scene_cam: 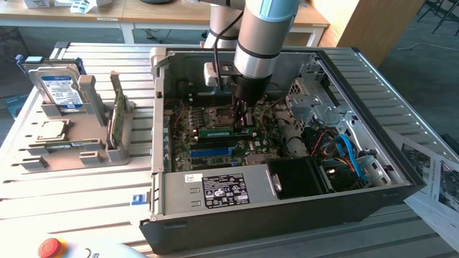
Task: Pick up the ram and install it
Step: 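Insert the ram into the slot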
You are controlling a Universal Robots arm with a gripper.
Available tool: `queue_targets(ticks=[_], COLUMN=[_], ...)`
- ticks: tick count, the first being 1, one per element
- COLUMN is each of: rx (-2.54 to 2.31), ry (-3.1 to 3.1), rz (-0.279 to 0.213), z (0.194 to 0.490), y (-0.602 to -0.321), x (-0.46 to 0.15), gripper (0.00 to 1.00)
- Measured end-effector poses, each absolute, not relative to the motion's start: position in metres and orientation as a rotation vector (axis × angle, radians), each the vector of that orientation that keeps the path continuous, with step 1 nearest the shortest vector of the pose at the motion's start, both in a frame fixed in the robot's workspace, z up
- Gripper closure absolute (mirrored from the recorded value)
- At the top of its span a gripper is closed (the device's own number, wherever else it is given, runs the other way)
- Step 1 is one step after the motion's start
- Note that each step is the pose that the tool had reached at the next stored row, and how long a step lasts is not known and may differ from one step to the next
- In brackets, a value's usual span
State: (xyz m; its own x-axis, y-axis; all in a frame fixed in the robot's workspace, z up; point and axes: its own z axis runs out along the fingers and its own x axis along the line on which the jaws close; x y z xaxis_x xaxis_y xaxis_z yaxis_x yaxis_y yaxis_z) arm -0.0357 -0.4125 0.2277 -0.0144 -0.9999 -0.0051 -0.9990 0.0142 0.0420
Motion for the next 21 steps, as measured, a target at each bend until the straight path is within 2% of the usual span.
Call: queue_targets(ticks=[21], rx=[2.187], ry=[-2.219], rz=[-0.052], z=[0.2238], y=[-0.4123], x=[-0.036], gripper=[0.88])
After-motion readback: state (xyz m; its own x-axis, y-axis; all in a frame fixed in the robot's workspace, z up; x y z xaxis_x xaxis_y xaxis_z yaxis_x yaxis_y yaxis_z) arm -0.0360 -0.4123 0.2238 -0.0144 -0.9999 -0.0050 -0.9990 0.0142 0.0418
